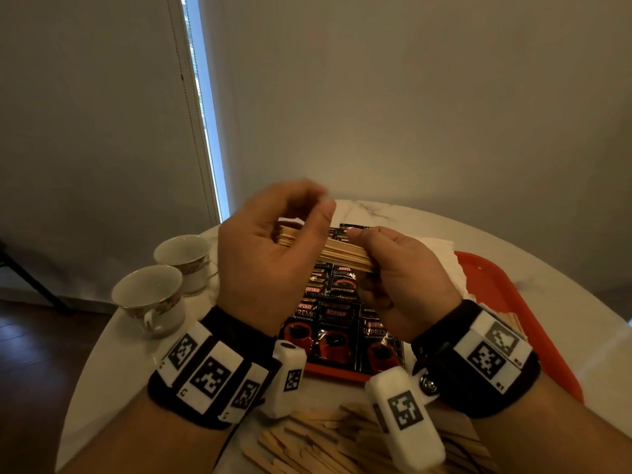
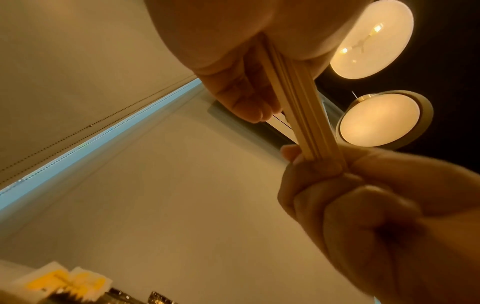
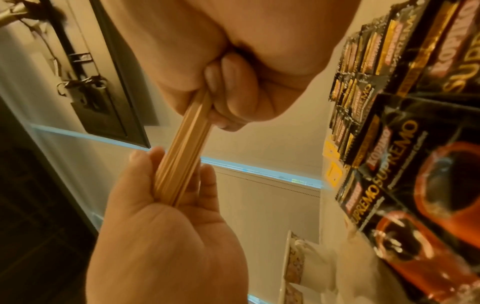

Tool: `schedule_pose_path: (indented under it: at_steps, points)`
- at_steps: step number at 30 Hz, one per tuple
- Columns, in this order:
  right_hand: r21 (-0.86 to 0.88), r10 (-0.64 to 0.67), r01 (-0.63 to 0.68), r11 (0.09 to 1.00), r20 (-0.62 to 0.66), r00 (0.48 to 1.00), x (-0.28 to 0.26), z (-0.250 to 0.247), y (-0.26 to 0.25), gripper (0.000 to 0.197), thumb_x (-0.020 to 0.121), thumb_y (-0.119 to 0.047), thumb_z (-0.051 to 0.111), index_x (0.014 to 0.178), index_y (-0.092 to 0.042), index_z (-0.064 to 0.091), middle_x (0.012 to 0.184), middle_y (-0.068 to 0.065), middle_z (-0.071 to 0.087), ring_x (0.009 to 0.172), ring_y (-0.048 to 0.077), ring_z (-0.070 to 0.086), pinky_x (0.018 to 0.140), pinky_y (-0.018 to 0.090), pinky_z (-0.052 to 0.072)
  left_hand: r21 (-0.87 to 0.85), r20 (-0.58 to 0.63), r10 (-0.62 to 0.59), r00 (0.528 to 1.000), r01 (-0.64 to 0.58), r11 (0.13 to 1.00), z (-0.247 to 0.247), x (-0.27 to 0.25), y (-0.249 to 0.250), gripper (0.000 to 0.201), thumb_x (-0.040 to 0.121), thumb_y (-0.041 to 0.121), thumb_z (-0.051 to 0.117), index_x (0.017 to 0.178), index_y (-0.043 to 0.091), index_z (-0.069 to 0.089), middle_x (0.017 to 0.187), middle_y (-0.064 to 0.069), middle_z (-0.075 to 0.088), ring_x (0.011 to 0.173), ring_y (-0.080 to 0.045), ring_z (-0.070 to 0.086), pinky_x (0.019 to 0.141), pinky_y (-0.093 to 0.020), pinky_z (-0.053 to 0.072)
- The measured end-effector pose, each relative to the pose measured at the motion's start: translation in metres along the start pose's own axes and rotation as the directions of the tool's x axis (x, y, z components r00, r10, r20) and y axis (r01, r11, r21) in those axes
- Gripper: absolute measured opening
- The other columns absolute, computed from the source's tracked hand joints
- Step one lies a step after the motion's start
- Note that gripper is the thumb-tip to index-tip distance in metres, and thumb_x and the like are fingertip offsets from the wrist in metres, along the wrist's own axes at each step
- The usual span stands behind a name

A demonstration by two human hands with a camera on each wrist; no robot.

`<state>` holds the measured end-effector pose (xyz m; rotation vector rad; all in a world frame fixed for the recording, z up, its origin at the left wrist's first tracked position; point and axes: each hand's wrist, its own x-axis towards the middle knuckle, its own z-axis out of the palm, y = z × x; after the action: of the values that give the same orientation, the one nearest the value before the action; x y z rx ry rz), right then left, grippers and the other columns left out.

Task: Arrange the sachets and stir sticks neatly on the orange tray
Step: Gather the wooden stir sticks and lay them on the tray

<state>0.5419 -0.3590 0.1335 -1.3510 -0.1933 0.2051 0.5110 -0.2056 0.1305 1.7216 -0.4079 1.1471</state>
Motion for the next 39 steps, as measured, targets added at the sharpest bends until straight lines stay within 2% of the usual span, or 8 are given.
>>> schedule_pose_path:
  at_steps: [7,12,18,23,26,30,35,39]
  points:
    - [-0.149,0.052,-0.036,0.988,0.109,0.993,0.0,-0.005,-0.001,0.031,0.103,-0.039,0.055,0.087,-0.012,0.061,0.054,0.003,0.045,0.039,0.013,0.03,0.04,0.022,0.023,0.0,0.038,-0.005,0.999,0.005,1.0,-0.001,0.001,-0.002,0.003,0.099,0.031,0.069,0.1,0.029,0.07,0.085,0.01,0.071,0.08,-0.014,0.071,0.066,-0.028,0.059]
    - [0.037,0.142,-0.15,0.988,0.157,0.977,0.002,-0.008,-0.005,0.023,0.102,-0.026,0.053,0.093,-0.01,0.066,0.052,0.002,0.037,0.04,0.011,0.024,0.038,0.02,0.017,-0.503,0.211,-0.167,0.963,0.254,0.826,0.0,0.004,-0.006,0.064,0.069,0.051,0.089,0.113,0.016,0.058,0.088,0.005,0.064,0.078,-0.009,0.061,0.068,-0.024,0.054]
    - [0.027,0.292,-0.31,0.95,0.263,0.919,-0.004,-0.004,-0.001,0.022,0.09,-0.028,0.063,0.105,-0.013,0.057,0.05,-0.001,0.037,0.038,0.007,0.025,0.036,0.016,0.017,-0.251,0.365,-0.014,0.931,0.113,0.961,0.003,-0.003,-0.001,0.017,0.084,0.031,0.077,0.078,0.017,0.068,0.074,0.01,0.057,0.065,-0.008,0.053,0.065,-0.023,0.042]
    - [0.009,0.341,-0.362,0.932,0.31,0.887,-0.008,-0.003,-0.001,0.03,0.098,-0.037,0.055,0.078,-0.014,0.059,0.055,0.002,0.04,0.041,0.009,0.026,0.039,0.019,0.019,-0.178,0.235,-0.103,0.967,0.147,0.973,0.011,-0.006,0.002,0.042,0.097,0.034,0.062,0.064,0.009,0.064,0.058,0.004,0.06,0.055,-0.012,0.056,0.061,-0.024,0.046]
    - [-0.112,0.25,-0.233,0.966,0.174,0.952,-0.007,-0.005,-0.008,0.03,0.1,-0.037,0.056,0.088,-0.012,0.065,0.066,0.008,0.06,0.054,0.016,0.048,0.05,0.026,0.04,-0.16,0.154,-0.185,0.971,0.209,0.965,0.014,-0.002,0.007,0.044,0.101,0.031,0.062,0.061,0.013,0.065,0.057,-0.001,0.065,0.054,-0.012,0.062,0.063,-0.023,0.05]
    - [-0.334,-0.167,0.204,0.92,0.137,0.976,-0.009,-0.022,-0.029,0.022,0.101,-0.027,0.058,0.084,-0.015,0.064,0.097,0.0,0.078,0.087,0.018,0.068,0.079,0.038,0.055,-0.284,0.087,-0.451,0.888,0.456,0.844,0.022,0.014,0.009,0.049,0.102,0.026,0.062,0.053,0.022,0.062,0.053,0.004,0.056,0.053,-0.01,0.055,0.064,-0.03,0.047]
    - [-0.709,-0.241,0.44,0.551,0.37,0.897,-0.027,-0.024,-0.057,0.038,0.087,-0.039,0.075,0.068,-0.02,0.049,0.081,0.016,0.065,0.076,0.033,0.064,0.068,0.046,0.055,-0.334,0.247,-0.63,0.737,0.675,0.658,0.041,0.03,0.018,0.05,0.099,0.026,0.063,0.049,0.02,0.059,0.052,0.001,0.053,0.05,-0.014,0.051,0.059,-0.03,0.043]
    - [-0.738,-0.305,0.461,0.493,0.349,0.886,-0.029,-0.03,-0.07,0.041,0.084,-0.026,0.078,0.063,-0.02,0.044,0.065,0.015,0.057,0.06,0.031,0.058,0.063,0.048,0.057,-0.299,0.391,-0.682,0.619,0.786,0.542,0.06,0.034,0.031,0.034,0.097,0.027,0.065,0.065,0.019,0.061,0.061,-0.001,0.058,0.058,-0.016,0.056,0.056,-0.03,0.046]
